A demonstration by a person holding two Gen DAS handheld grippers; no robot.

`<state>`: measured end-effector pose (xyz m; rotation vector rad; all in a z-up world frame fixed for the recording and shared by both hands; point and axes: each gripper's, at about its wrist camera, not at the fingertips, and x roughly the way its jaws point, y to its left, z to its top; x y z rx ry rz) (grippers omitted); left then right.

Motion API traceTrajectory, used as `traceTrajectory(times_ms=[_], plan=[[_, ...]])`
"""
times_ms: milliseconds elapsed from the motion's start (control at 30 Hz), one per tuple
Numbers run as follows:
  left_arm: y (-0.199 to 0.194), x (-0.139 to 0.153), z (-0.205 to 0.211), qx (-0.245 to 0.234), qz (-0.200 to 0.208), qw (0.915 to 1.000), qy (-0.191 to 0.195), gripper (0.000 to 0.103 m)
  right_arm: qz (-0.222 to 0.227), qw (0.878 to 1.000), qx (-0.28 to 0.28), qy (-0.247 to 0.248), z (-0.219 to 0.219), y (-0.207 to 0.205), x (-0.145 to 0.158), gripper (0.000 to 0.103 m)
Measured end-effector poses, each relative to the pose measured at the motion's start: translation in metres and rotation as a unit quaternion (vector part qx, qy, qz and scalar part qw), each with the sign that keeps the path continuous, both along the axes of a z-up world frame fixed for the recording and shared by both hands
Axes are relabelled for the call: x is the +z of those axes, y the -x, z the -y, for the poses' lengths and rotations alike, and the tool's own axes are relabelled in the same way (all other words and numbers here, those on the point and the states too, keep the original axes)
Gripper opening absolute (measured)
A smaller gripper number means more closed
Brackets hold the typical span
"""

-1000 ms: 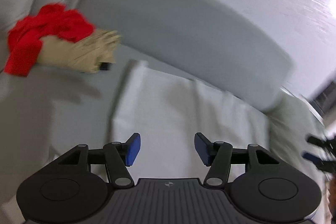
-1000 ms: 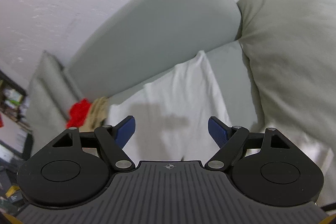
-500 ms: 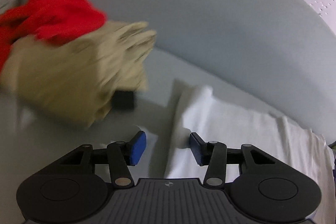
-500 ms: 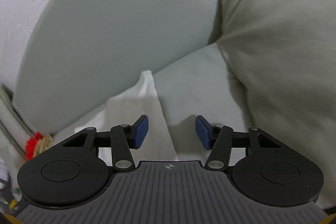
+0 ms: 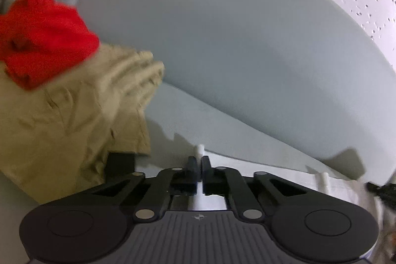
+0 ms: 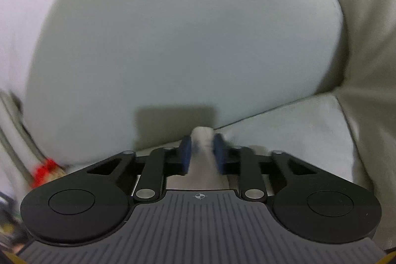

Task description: Fold clothes

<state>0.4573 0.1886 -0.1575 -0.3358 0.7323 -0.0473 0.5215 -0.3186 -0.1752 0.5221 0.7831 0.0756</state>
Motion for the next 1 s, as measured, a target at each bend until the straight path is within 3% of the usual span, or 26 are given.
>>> traceTrajectory(times_ms=[100,167,333,400,433,467,533,633,733,767,867,933,1000], plan=[[0.006,0.006,0.006,0.003,0.030,0.9987,-0.040,0.001,0.043,0.996,-0.011,0.078,-0.018,0.010,0.009,0.003],[0.006,0.002,0.013,0.007,0.029,0.9969,-0.073,0.001,0.078,0.989,-0.025,0.127,-0.027,0.019,0.015,0.003],[0.002,-0.008,0.037,0.011,0.021,0.9862,-0.164,0.003,0.048,0.985,-0.060,0.156,-0.032,0.015,-0.002,0.003],[0.008,-0.002,0.043,0.014,0.015,0.9817,-0.189,0.017,0.033,0.983,-0.063,0.169,-0.034,0.013,-0.008,0.004],[0.013,0.005,0.041,0.016,0.010,0.9823,-0.187,0.022,0.031,0.982,-0.065,0.172,-0.035,0.014,-0.008,0.008],[0.020,0.013,0.039,0.017,0.008,0.9837,-0.179,0.029,0.026,0.983,-0.069,0.167,-0.034,0.016,-0.004,0.023],[0.047,0.032,0.027,0.020,0.020,0.9910,-0.131,0.030,0.044,0.984,-0.097,0.142,-0.024,0.037,0.015,0.040],[0.100,0.061,0.009,0.010,0.029,0.9986,-0.044,0.029,0.095,0.981,-0.141,0.091,-0.005,0.087,0.051,0.040],[0.148,0.089,0.004,-0.017,0.023,0.9996,0.008,0.031,0.135,0.977,-0.165,0.030,0.014,0.149,0.088,0.043],[0.161,0.093,0.002,-0.029,0.017,0.9993,0.016,0.034,0.141,0.976,-0.167,0.012,0.017,0.169,0.098,0.049],[0.189,0.088,0.013,-0.050,-0.021,0.9982,0.027,0.036,0.126,0.982,-0.142,0.000,0.007,0.213,0.117,0.057],[0.202,0.069,0.026,-0.059,-0.051,0.9962,0.040,0.030,0.089,0.992,-0.094,0.008,0.013,0.236,0.115,0.058],[0.200,0.039,0.034,-0.052,-0.071,0.9954,0.038,0.013,0.026,0.999,-0.042,-0.014,0.002,0.231,0.091,0.050]])
